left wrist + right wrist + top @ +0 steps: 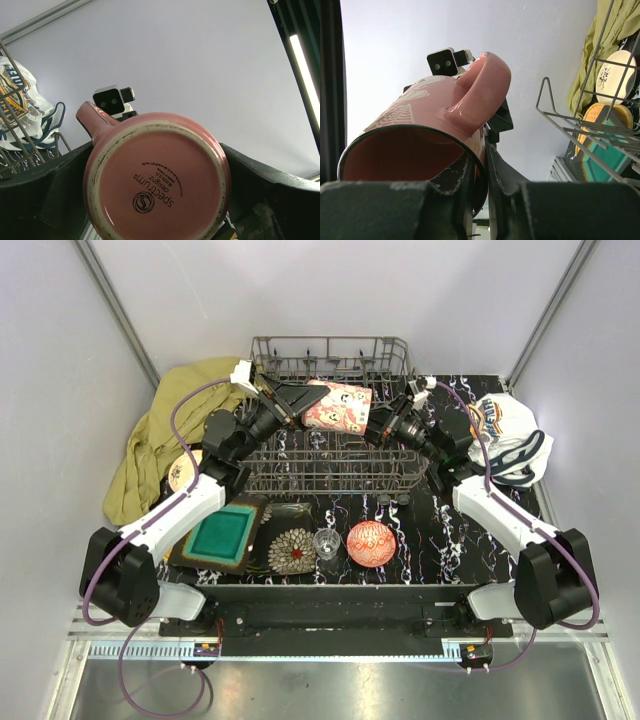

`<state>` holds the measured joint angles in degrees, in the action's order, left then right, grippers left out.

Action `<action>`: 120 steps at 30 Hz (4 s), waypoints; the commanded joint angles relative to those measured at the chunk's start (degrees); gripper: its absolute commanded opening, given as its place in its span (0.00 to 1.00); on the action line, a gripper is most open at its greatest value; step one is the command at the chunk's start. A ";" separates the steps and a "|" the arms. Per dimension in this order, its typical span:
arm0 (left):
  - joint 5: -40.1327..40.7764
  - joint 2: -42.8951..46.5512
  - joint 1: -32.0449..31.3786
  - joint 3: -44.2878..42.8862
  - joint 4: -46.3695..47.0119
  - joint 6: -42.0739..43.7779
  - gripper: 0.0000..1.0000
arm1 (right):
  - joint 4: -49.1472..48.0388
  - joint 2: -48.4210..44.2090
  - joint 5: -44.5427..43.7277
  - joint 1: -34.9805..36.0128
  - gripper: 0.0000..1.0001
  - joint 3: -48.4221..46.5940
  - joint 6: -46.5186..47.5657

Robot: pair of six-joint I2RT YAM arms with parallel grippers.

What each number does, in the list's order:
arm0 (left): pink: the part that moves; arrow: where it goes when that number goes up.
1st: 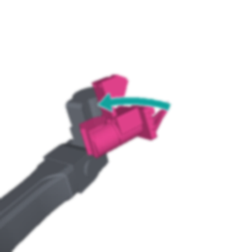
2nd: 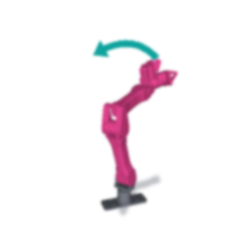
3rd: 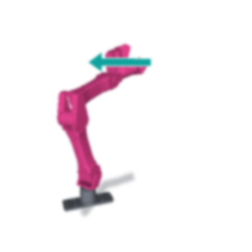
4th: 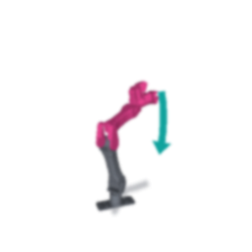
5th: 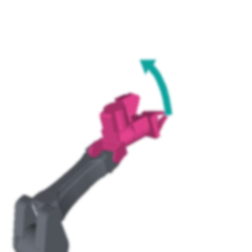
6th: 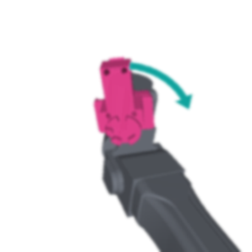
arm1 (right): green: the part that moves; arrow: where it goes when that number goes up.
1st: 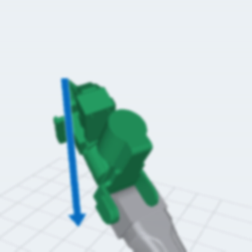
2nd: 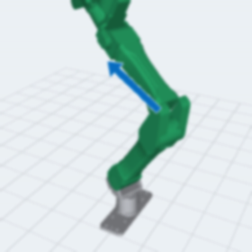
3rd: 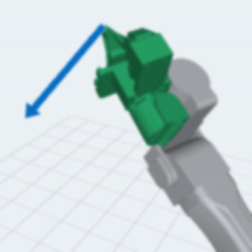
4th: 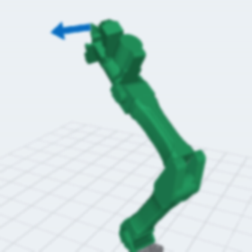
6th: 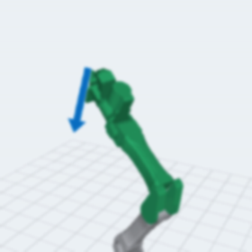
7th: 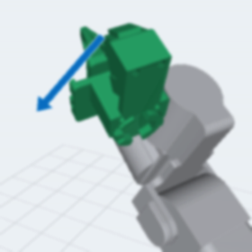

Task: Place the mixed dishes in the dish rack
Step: Pass the cup from the right arm to the left

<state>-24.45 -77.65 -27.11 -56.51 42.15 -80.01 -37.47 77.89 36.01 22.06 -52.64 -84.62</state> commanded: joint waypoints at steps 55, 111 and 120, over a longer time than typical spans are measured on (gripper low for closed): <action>-0.60 0.13 -3.38 -0.79 4.34 0.82 0.99 | -5.59 0.51 2.22 -2.20 0.00 -5.54 -0.28; -2.18 -2.25 0.21 -8.52 4.34 0.11 0.00 | -4.98 -2.91 4.77 -3.96 0.64 1.66 0.07; -4.20 -3.56 4.08 -11.16 2.86 -0.24 0.00 | -3.22 -6.51 6.26 -7.12 0.65 5.00 0.95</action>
<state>-26.89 -81.93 -24.84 -61.84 38.17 -79.20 -39.62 74.56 40.23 16.45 -48.99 -84.79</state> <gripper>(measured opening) 0.922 0.644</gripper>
